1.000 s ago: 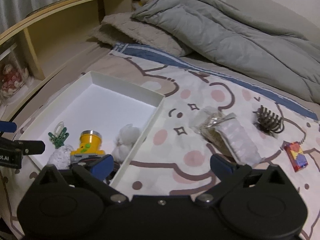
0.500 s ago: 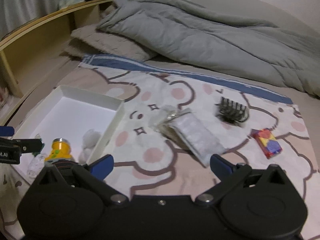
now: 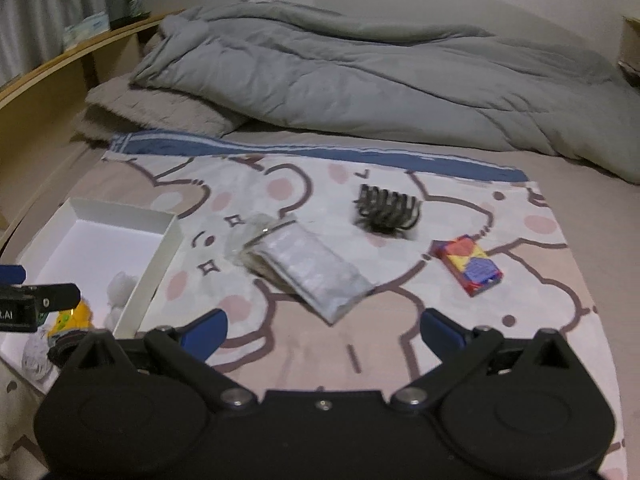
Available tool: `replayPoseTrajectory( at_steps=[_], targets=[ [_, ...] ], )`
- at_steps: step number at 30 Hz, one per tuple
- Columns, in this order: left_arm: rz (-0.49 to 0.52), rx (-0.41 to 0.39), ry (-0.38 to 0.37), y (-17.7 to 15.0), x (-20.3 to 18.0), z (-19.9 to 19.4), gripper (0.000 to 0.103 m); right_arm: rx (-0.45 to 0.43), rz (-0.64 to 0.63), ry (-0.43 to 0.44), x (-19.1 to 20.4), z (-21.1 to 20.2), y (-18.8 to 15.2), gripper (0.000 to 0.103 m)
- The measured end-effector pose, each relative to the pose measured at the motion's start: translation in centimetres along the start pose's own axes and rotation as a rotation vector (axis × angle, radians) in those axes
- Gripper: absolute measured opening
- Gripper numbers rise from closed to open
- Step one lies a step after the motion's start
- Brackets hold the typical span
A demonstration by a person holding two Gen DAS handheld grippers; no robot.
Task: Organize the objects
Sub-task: 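Withdraw both tools from the white box back over the remaining items, then move the left tool to the white packet while the right tool approaches the card box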
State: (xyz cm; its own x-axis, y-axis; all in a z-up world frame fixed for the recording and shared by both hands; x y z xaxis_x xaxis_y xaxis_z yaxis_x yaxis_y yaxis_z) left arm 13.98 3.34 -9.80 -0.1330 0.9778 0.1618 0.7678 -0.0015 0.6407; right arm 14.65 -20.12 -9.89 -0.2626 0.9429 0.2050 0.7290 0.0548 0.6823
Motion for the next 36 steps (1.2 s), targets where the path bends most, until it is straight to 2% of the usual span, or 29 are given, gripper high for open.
replayPoseTrajectory(
  at_steps=[15,18,24,28,36],
  targets=[
    [-0.005,-0.029,-0.019,1.0,-4.0,0.2,0.102,-0.024,0.047,-0.022,-3.4,-0.8,-0.1,0.103],
    [-0.048,-0.027,-0.009,1.4,-4.2,0.9,0.102,-0.042,0.055,-0.024,-4.4,-0.5,0.2,0.103],
    [-0.164,-0.022,-0.04,2.5,-5.9,2.3,0.102,-0.084,0.088,-0.053,-7.2,0.6,0.8,0.103],
    [-0.221,-0.028,-0.025,3.2,-7.2,3.6,0.102,-0.112,0.102,-0.068,-9.2,1.7,1.2,0.103],
    [-0.307,0.032,0.026,2.8,-11.1,8.1,0.102,-0.145,0.106,-0.096,-13.5,4.0,1.6,0.1]
  ],
)
Point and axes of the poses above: each gripper's, at about its wrist camera, not at the fingertips, and z roughly the way its jaws point, x to its left, y to its top, the point moved 10 cm from there along z, roughly the way its jaws point, and after that the axes turned 14 degrees about y, right-handed, at the moved point
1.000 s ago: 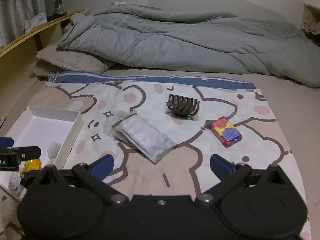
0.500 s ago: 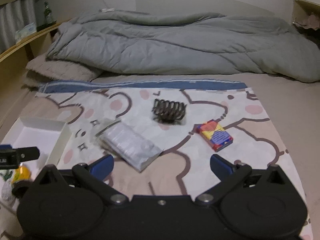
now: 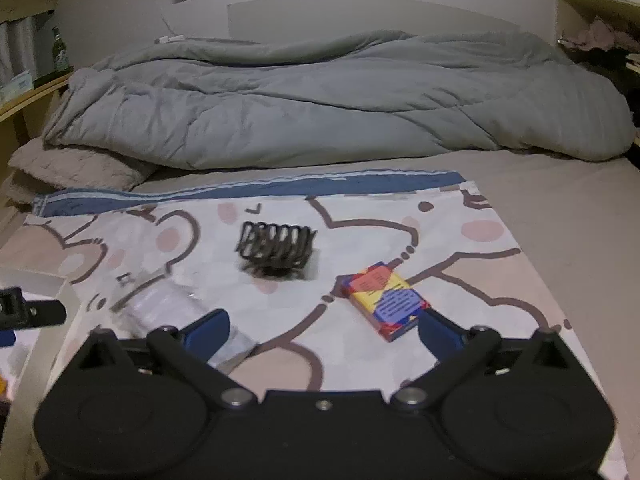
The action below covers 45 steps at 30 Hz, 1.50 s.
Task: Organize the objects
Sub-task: 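Move the left tool to the white packet while the right tool approaches the card box, then grasp the red-yellow-blue card box with the right gripper while the left grasps the white packet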
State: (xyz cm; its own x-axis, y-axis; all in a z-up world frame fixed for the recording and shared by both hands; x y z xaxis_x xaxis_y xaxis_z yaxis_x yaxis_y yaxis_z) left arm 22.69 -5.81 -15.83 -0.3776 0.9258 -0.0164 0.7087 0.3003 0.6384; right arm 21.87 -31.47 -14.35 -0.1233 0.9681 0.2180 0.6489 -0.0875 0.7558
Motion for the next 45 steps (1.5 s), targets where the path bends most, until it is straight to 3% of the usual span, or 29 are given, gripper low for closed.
replayPoseTrajectory(
  at_steps=[4,9,18,22,29,33,38,40,43,44,45],
  targets=[
    [-0.07,0.034,0.036,-0.7,-1.7,2.0,0.102,-0.004,0.051,-0.037,-3.1,1.8,-0.2,0.098],
    [-0.124,0.076,0.132,-1.7,-3.4,4.6,0.102,-0.016,0.095,-0.066,-6.4,3.7,-0.6,0.097],
    [-0.165,0.086,0.244,-2.2,-6.7,8.2,0.102,0.025,-0.015,0.021,-8.8,8.2,-0.1,0.092],
    [-0.135,0.092,0.275,-2.3,-8.4,9.3,0.102,0.055,-0.067,0.038,-9.4,10.0,0.2,0.092],
    [0.014,0.118,0.354,-4.3,-8.5,10.5,0.102,0.092,-0.07,0.071,-9.7,12.7,-0.2,0.092],
    [0.054,0.108,0.309,-5.3,-6.8,10.2,0.102,0.127,-0.09,0.088,-9.4,14.0,-1.2,0.092],
    [0.17,0.107,0.2,-6.6,-5.3,8.9,0.102,0.155,-0.161,0.067,-8.6,14.6,-2.0,0.093],
    [0.228,0.12,0.146,-7.2,-5.0,8.5,0.102,0.167,-0.182,0.058,-8.3,14.4,-2.4,0.089],
    [0.357,0.125,0.081,-7.9,-4.8,7.8,0.102,0.177,-0.23,0.027,-8.0,14.0,-2.9,0.073],
    [0.373,0.133,0.069,-8.1,-4.6,7.7,0.102,0.179,-0.237,0.016,-8.0,13.8,-2.9,0.063],
    [0.386,0.147,0.06,-8.3,-4.4,7.5,0.102,0.182,-0.244,0.003,-8.0,13.6,-3.0,0.062]
  ],
)
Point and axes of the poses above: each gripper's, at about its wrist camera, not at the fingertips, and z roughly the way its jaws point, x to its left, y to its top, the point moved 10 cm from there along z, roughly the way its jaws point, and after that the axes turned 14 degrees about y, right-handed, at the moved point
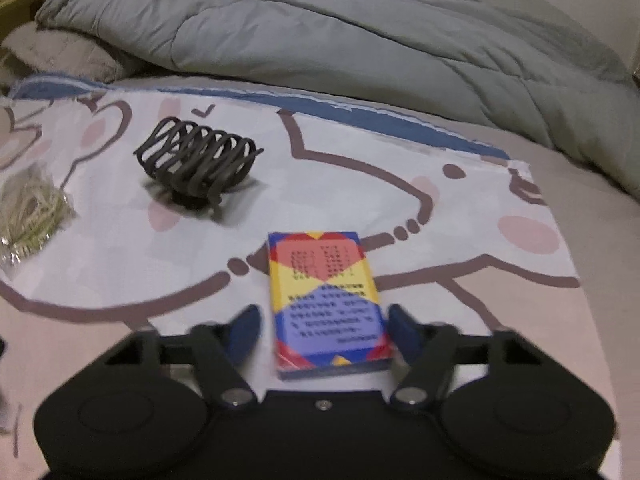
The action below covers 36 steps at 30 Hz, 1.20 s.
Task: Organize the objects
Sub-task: 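Grasp the red-yellow-blue card box with the right gripper while the left grasps the white packet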
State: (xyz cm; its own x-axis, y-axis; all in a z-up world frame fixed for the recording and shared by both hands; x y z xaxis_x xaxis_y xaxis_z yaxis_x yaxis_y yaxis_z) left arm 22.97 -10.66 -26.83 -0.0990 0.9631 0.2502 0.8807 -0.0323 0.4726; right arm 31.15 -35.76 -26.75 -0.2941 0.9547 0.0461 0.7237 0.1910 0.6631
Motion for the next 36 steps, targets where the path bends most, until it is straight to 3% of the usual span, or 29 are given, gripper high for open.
replayPoseTrajectory(
  at_steps=[7,10,16,22,31,36],
  targets=[
    [0.2,0.027,-0.069,-2.4,0.2,-1.5,0.102,0.057,0.002,-0.015,2.1,-1.7,-1.5,0.062],
    [0.229,0.027,-0.11,-3.2,1.0,-2.4,0.103,0.098,-0.005,-0.012,3.8,-2.7,-2.4,0.061],
    [0.207,0.038,-0.188,-4.2,3.1,-4.6,0.103,0.191,-0.046,0.049,8.4,-5.1,-4.4,0.061],
    [0.154,0.024,-0.213,-4.8,4.4,-6.1,0.103,0.269,-0.067,0.123,14.0,-6.9,-6.4,0.061],
    [-0.002,-0.003,-0.255,-3.5,6.6,-7.2,0.103,0.296,-0.213,0.211,22.7,-9.1,-8.7,0.061],
    [0.011,0.002,-0.239,-3.8,5.9,-6.6,0.101,0.3,-0.217,0.272,25.5,-10.2,-9.0,0.061]
  ],
)
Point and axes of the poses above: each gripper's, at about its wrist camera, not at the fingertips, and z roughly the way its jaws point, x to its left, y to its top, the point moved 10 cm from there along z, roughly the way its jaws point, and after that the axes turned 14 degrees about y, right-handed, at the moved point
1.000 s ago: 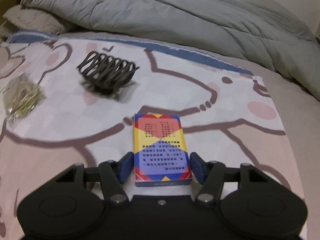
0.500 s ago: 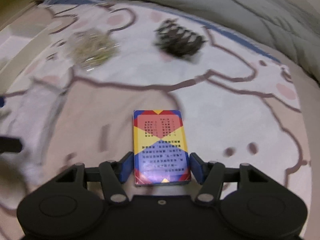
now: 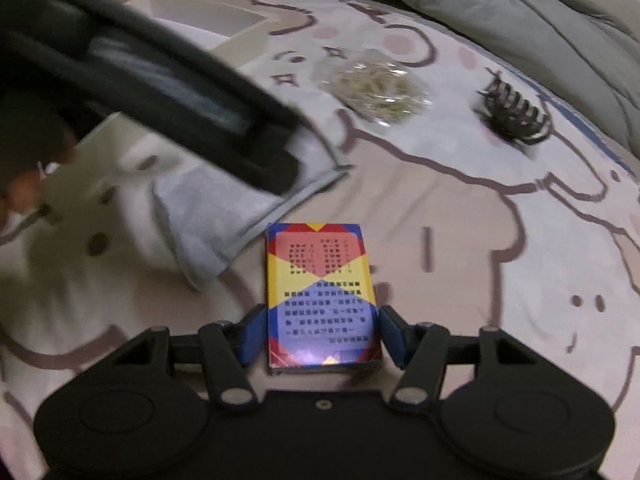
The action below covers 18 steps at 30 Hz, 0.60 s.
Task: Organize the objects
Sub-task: 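Grasp the red-yellow-blue card box with the right gripper while the left grasps the white packet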
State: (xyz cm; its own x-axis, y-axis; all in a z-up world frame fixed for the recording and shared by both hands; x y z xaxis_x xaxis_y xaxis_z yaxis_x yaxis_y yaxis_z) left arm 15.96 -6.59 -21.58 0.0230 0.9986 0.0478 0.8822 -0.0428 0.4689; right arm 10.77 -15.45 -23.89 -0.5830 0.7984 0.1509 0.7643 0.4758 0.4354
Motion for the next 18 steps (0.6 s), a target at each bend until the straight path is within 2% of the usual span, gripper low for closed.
replayPoseTrajectory(
  at_steps=[4,7,11,14,18],
  targets=[
    [0.081,-0.012,0.054,-0.1,-0.4,0.8,0.097,0.017,-0.013,-0.021,1.0,-0.2,-0.4,0.061],
    [0.184,-0.017,0.097,-0.4,-0.9,1.6,0.093,0.023,0.024,-0.051,0.0,-0.6,-1.1,0.061],
    [0.275,0.011,0.106,-1.1,-1.7,3.0,0.088,0.014,0.094,-0.054,-1.8,-0.8,-2.1,0.061],
    [0.294,0.041,0.114,-1.6,-1.9,4.0,0.084,0.008,0.126,-0.047,-2.7,-0.8,-2.6,0.061],
    [0.272,0.084,0.107,-2.1,-1.7,4.9,0.082,0.0,0.143,-0.028,-3.2,-0.6,-2.6,0.061]
  ],
)
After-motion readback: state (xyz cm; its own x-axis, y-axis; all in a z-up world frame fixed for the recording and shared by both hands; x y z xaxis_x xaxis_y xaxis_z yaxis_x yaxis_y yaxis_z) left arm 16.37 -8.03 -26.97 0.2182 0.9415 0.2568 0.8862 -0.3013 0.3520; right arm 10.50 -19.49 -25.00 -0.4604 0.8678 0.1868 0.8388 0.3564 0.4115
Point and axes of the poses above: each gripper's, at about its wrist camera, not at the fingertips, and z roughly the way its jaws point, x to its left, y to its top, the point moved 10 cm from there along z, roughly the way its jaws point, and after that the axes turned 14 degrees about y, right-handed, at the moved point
